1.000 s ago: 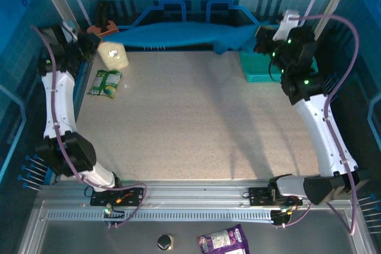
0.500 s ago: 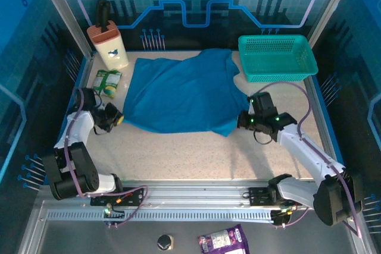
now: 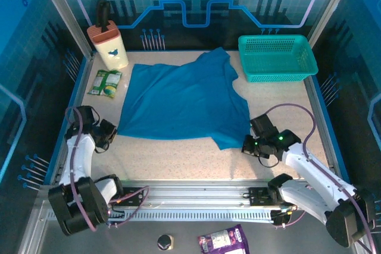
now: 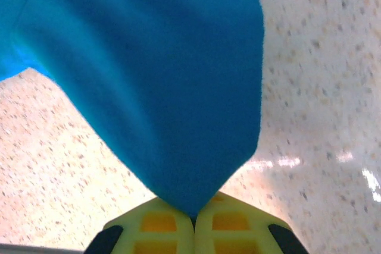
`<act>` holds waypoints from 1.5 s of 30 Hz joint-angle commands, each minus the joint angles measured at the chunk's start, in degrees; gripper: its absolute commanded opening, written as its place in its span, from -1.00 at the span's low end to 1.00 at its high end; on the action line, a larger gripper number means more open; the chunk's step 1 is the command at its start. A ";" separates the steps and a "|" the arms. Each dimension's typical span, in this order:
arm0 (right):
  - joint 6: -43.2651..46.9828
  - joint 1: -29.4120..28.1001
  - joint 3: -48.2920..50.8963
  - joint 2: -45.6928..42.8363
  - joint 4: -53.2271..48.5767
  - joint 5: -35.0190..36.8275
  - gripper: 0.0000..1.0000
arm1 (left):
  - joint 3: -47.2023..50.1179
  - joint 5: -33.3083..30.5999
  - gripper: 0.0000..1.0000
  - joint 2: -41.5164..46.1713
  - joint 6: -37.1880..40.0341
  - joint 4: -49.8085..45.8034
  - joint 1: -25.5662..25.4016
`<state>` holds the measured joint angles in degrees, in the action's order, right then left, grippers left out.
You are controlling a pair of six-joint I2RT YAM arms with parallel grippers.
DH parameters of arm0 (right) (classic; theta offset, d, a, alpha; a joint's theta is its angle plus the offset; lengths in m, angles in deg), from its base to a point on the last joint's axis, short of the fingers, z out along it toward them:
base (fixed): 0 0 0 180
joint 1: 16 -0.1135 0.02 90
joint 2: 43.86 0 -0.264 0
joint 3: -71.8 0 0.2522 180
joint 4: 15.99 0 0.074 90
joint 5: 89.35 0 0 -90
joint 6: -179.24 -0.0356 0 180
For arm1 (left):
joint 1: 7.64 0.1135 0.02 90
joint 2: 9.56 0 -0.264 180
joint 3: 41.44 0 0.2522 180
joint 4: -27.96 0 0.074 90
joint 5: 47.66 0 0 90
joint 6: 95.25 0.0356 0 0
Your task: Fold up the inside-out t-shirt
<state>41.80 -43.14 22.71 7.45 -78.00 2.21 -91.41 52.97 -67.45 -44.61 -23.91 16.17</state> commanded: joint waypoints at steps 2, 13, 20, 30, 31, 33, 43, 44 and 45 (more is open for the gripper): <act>-4.38 -2.98 1.14 -2.74 -7.16 0.84 -1.00 | 2.39 -6.18 -1.00 5.83 -3.94 -3.64 1.41; -2.23 -4.22 -4.66 -4.10 -12.16 0.19 0.18 | -0.64 -3.40 -0.29 8.53 -3.11 -4.19 2.07; 2.48 -11.66 -9.30 7.82 -0.46 -3.73 0.22 | -3.92 3.55 -0.28 5.30 -1.95 -1.05 -2.16; 10.97 -22.29 -16.41 30.76 12.49 -5.04 0.48 | -3.67 3.44 -0.33 -5.46 -3.23 7.73 -15.61; 12.08 -22.41 -17.35 32.70 12.21 -4.48 0.52 | -3.77 3.55 -0.33 -6.38 -2.83 8.14 -15.81; 13.51 -22.68 -17.99 35.60 11.29 -3.34 0.55 | -4.05 3.22 -0.33 -7.76 -1.92 8.18 -15.99; 12.72 -27.91 -15.46 42.66 14.86 -10.97 0.62 | -4.55 3.24 -0.34 -9.93 -0.30 9.11 -16.08; 12.70 -28.63 -15.62 43.02 15.17 -12.76 0.62 | -4.70 3.13 -0.34 -10.03 -0.17 9.02 -16.08; 12.46 -29.34 -15.64 43.24 15.82 -14.78 0.62 | -4.91 3.07 -0.34 -10.25 0.02 8.93 -16.08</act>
<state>53.93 -70.13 6.58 48.96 -63.66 -5.59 -95.23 55.27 -77.02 -46.51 -15.41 0.52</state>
